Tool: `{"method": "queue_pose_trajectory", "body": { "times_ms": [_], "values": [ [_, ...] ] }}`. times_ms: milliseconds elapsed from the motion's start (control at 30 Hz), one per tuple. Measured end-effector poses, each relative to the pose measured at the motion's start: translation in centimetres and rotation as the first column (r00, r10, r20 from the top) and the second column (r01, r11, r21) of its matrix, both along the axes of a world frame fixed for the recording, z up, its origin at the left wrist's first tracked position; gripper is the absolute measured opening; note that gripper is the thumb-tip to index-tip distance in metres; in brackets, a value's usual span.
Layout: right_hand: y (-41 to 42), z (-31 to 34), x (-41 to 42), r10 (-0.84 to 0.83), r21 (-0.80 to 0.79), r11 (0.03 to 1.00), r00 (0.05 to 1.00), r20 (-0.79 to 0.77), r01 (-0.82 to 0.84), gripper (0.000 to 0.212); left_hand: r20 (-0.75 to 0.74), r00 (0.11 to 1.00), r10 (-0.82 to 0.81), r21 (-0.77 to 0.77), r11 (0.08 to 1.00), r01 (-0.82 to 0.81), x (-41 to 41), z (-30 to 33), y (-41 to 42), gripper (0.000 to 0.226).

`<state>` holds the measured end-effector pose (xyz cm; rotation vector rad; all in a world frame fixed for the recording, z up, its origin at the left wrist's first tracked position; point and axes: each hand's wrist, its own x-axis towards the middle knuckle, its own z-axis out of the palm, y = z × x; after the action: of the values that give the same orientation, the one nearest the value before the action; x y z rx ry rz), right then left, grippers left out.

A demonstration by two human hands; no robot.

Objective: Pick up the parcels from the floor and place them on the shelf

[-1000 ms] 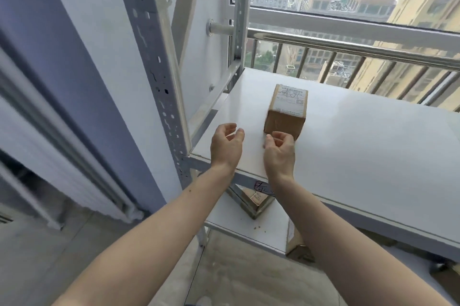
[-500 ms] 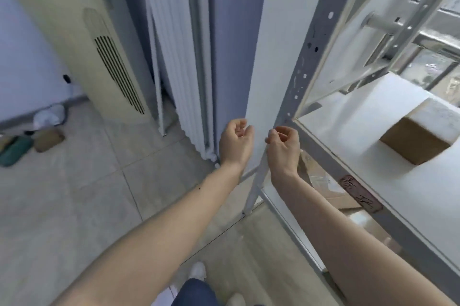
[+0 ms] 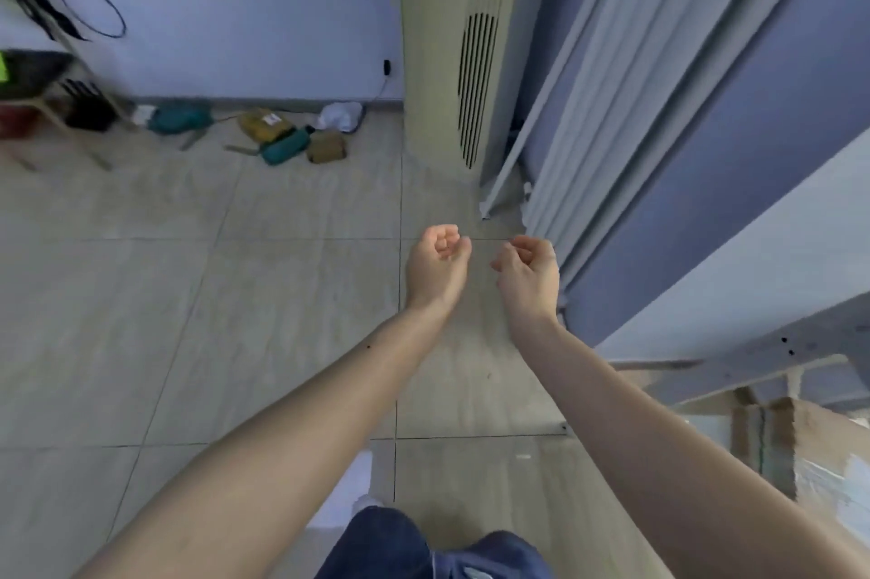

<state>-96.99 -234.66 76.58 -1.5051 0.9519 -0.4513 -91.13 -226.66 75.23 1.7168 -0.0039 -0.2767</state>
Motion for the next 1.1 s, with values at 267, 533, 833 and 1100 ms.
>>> {"method": "queue_pose_trajectory", "body": {
  "times_ms": [267,533,833,1100],
  "values": [
    [11.3,-0.8,9.6,0.263,0.024,0.965,0.965,-0.006,-0.263,0.01,-0.059,0.964,0.259,-0.025,0.965,-0.261,7.2,-0.5,13.1,0.018],
    [22.8,-1.6,17.2,0.534,0.052,0.845,0.844,-0.045,-0.532,0.01,-0.118,0.839,0.531,-0.061,0.839,-0.54,11.4,-0.3,25.2,0.017],
    [34.5,-2.2,26.2,0.774,0.044,0.634,0.633,-0.035,-0.772,0.007,-0.184,0.606,0.774,-0.073,0.604,-0.793,16.3,-0.3,36.1,0.023],
    [44.8,-3.1,31.4,0.907,0.121,0.418,0.42,-0.006,-0.901,0.014,-0.228,0.378,0.897,-0.024,0.383,-0.923,18.7,-0.7,45.5,0.022]
  ]
}}
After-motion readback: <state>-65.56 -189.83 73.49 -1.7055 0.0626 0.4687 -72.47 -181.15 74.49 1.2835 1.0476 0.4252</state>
